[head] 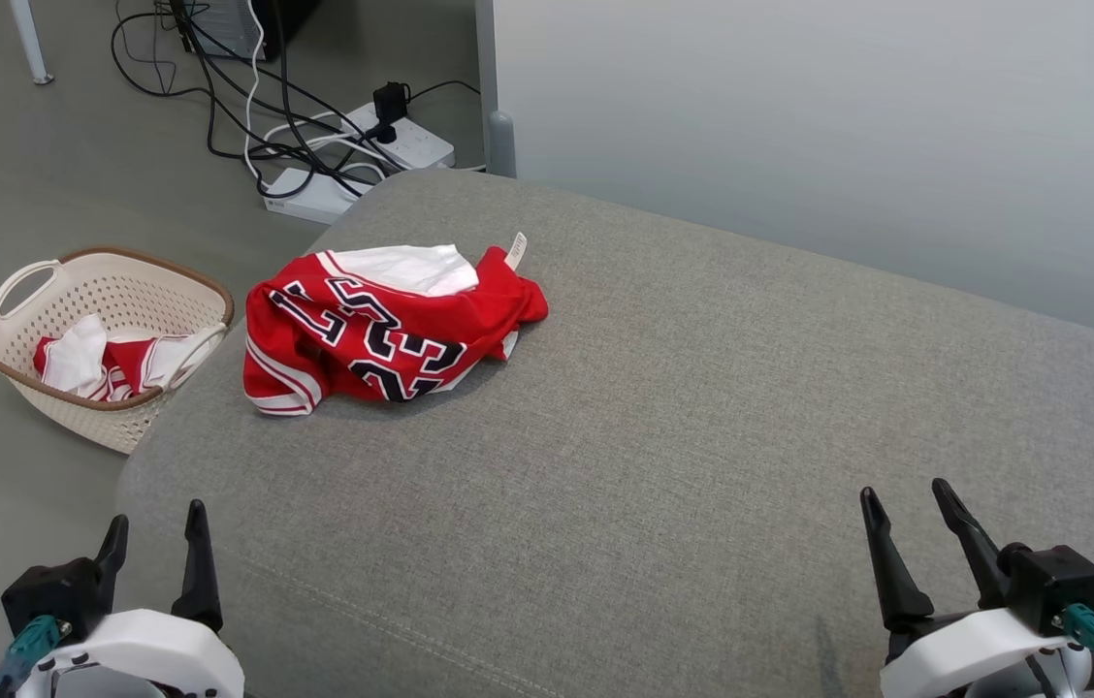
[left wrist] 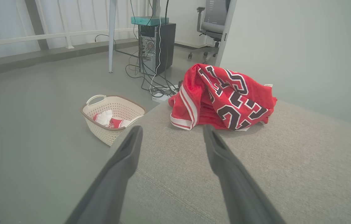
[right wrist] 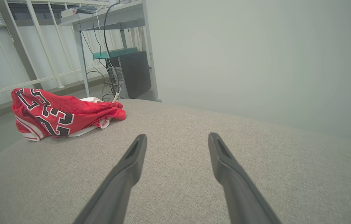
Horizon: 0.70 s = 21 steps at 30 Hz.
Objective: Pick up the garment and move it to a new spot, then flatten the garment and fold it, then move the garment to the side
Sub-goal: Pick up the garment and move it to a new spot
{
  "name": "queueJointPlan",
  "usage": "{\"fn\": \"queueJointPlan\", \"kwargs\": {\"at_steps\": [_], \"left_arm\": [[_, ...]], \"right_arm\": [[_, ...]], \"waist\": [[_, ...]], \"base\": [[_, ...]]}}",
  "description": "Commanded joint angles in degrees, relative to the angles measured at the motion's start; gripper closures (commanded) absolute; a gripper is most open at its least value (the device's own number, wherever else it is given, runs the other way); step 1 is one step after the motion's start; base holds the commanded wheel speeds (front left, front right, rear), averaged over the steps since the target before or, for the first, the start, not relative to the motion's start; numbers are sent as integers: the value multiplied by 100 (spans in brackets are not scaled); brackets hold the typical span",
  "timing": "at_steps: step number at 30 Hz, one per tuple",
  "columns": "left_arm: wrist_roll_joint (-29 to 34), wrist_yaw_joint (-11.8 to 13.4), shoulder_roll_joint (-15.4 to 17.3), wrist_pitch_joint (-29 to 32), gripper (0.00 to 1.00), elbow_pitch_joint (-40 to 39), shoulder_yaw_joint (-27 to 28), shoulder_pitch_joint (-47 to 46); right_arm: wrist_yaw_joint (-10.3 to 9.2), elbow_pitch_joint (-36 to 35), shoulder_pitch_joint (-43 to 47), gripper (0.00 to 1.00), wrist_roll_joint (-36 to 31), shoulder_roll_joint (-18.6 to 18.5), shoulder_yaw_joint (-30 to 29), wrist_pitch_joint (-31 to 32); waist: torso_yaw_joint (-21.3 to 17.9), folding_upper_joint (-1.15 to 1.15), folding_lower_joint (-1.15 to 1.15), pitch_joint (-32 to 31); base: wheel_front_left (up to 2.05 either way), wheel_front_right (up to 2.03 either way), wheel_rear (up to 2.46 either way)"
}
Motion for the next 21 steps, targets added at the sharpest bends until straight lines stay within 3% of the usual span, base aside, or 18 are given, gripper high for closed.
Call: {"fn": "queueJointPlan", "kwargs": {"at_steps": [1, 10, 15, 21], "left_arm": [[-24, -62, 178, 60, 0, -164, 164, -422], [-245, -519, 548, 1308, 0, -386, -25, -1985], [-599, -830, 789, 2358, 0, 135, -21, -3223], [-824, -1024, 1002, 3030, 0, 1109, 40, -4175]], "right_arm": [[8, -177, -206, 0, 49, -50, 112, -82], [8, -249, -311, 0, 13, -99, 171, -72], [8, -355, -421, 0, -35, -127, 197, -45], [8, -456, -625, 0, -64, -142, 290, -12]], "waist": [[12, 0, 0, 16], [-172, 0, 0, 255], [-470, 0, 0, 554], [-923, 0, 0, 977]], "base": [[0, 0, 0], [0, 0, 0], [0, 0, 0], [0, 0, 0]]}}
